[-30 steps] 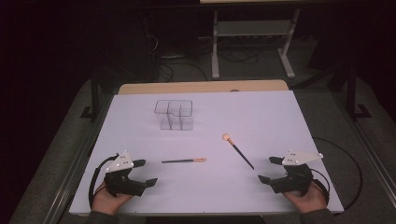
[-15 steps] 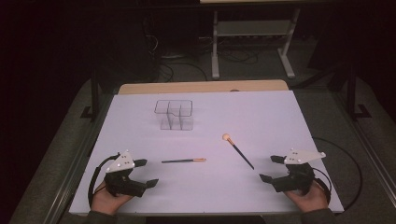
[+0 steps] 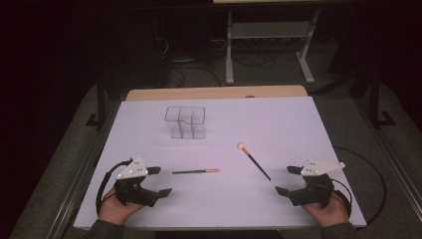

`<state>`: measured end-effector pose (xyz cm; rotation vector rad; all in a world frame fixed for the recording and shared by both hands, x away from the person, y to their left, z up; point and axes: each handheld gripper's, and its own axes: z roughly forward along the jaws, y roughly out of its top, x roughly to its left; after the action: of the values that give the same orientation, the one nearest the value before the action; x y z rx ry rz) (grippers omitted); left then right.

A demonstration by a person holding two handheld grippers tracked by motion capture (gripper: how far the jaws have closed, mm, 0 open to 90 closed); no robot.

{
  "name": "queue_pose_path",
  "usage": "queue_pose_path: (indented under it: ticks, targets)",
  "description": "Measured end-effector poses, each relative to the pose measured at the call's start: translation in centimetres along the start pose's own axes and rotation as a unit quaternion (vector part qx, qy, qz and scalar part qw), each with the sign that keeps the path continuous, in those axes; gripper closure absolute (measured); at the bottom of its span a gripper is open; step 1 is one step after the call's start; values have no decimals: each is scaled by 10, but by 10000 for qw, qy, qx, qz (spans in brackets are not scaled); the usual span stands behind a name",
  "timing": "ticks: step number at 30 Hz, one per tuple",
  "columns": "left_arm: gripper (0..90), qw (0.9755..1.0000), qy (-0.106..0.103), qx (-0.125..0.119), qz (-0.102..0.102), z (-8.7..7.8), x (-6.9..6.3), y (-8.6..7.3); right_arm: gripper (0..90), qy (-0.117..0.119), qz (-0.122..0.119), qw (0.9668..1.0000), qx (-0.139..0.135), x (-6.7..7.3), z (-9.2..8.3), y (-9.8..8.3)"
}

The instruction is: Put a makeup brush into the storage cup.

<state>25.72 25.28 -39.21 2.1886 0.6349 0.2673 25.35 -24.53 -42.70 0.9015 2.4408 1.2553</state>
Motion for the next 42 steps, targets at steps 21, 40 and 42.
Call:
queue_pose_path:
  ticks: [21,40,42]
  targets:
    - [189,9989,-291,292,234,26,16,31,174,90,112,9999,41,-8,1,-1]
    - [226,9965,-451,546,453,38,27,54,174,135,45,9999,44,-7,2,-1]
    - [228,9957,-468,611,512,40,29,57,174,132,52,9999,45,-6,2,0]
